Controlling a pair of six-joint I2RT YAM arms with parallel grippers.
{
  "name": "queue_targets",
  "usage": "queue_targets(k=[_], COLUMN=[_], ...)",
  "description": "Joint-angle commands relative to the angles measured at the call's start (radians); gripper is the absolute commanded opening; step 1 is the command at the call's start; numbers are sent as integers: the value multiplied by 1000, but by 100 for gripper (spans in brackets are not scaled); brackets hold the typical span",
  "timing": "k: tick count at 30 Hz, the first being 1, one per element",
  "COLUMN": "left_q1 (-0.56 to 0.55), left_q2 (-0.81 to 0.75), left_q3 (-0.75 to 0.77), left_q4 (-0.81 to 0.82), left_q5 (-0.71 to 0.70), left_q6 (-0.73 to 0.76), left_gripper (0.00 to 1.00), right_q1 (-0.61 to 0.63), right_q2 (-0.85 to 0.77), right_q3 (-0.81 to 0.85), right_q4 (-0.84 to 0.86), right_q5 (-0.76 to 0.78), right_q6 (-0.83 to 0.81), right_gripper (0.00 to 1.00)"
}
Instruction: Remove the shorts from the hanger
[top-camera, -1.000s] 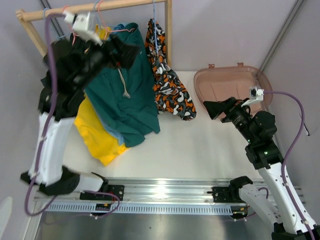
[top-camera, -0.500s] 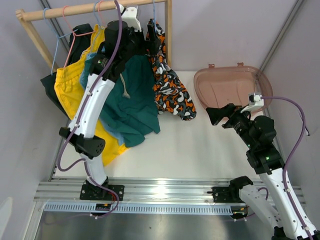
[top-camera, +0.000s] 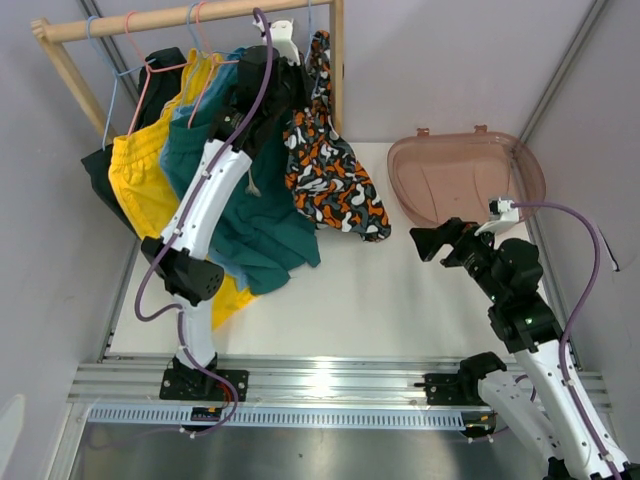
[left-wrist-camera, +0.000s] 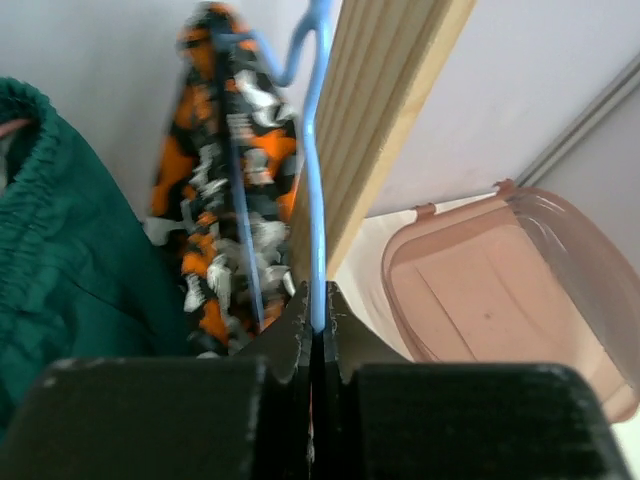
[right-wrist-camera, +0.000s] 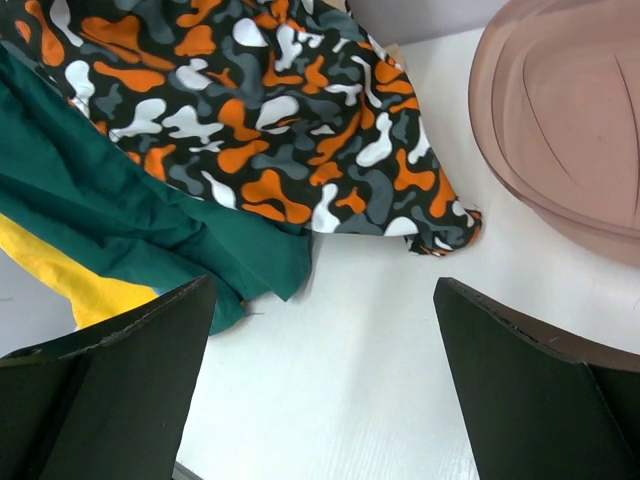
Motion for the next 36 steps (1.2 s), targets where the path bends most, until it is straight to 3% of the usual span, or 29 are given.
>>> queue_targets(k=[1,17,22,24,28,31,36], left_q1=[-15,-49,-49,-49,-49,-47,-49], left_q2=[1,-174,-228,-251,-268,-274,-277], left_q3=[76,172,133,75,-8,-31,-35], left_q4=[54,54,34,36,39,40,26], left_q5=[-56,-184,-199,-204,-204,-205,-224], left_q6=[8,132,106,88,54,46,46], left_gripper=[0,0,0,0,0,0,0], right_q1=[5,40,219,315,633,705,779], right_q2=[-5,11,201,281,550,701,830], right_q3=[-10,-107,86,176,489,650,763], right_q4=[17,193,228,211,167,173,288], right_q5=[-1,-160,-170,-83,161,238,284], right_q6=[-14,33,-31,-99,-244,-294,-309], right_gripper=[99,99,99,99,99,99,100])
